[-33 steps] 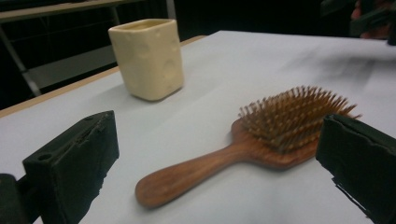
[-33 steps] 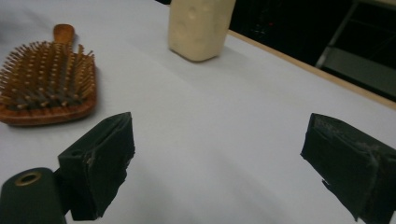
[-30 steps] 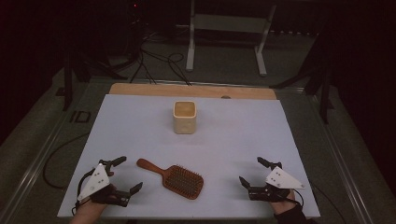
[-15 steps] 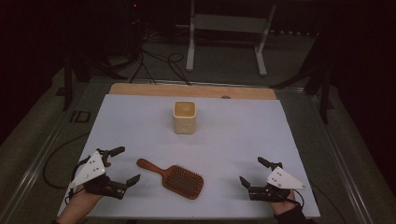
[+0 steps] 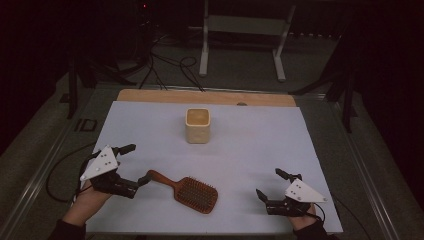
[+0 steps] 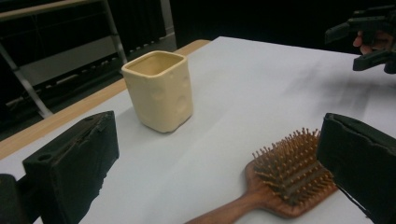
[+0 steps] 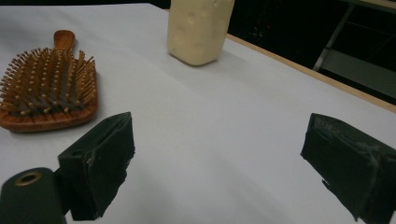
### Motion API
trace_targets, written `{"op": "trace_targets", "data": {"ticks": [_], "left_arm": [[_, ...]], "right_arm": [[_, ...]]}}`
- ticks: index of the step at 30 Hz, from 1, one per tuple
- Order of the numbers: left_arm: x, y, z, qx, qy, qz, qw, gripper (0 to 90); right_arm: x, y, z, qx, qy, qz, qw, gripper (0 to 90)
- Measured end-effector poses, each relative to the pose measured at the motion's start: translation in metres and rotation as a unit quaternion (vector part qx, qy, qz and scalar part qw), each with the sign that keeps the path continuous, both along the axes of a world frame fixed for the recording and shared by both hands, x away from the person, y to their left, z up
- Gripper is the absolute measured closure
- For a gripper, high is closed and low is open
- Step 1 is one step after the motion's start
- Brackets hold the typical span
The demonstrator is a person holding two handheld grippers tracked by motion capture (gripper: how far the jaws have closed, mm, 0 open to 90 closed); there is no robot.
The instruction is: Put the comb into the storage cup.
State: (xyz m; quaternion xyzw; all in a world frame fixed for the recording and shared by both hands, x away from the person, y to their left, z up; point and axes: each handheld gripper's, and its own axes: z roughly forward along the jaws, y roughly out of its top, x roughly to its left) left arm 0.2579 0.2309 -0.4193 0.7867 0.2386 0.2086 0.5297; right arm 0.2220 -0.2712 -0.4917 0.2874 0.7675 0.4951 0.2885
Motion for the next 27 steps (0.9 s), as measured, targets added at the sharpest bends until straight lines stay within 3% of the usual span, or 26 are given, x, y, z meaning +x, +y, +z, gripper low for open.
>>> {"op": "trace_targets", "data": {"ticks": [4, 12, 16, 21, 27], "left_arm": [[0.01, -0.008, -0.004, 0.007, 0.015, 0.001, 0.9999, 0.3], [0.025, -0.017, -0.016, 0.053, 0.033, 0.015, 0.9979, 0.3], [0.032, -0.02, -0.025, 0.061, 0.048, 0.015, 0.9968, 6.3], [0.037, -0.021, -0.033, 0.069, 0.052, 0.022, 0.996, 15.4], [0.045, -0.022, -0.046, 0.093, 0.071, 0.028, 0.9927, 23.2]], "right_arm": [[0.0, 0.0, 0.0, 0.001, 0.0, 0.001, 1.0, 8.9], [0.0, 0.0, 0.0, 0.0, 0.0, 0.002, 1.0, 8.9], [0.0, 0.0, 0.0, -0.001, 0.0, 0.003, 1.0, 8.9], [0.0, 0.0, 0.0, -0.003, -0.001, 0.005, 1.0, 8.9], [0.0, 0.0, 0.0, -0.004, 0.0, 0.006, 1.0, 8.9]]}}
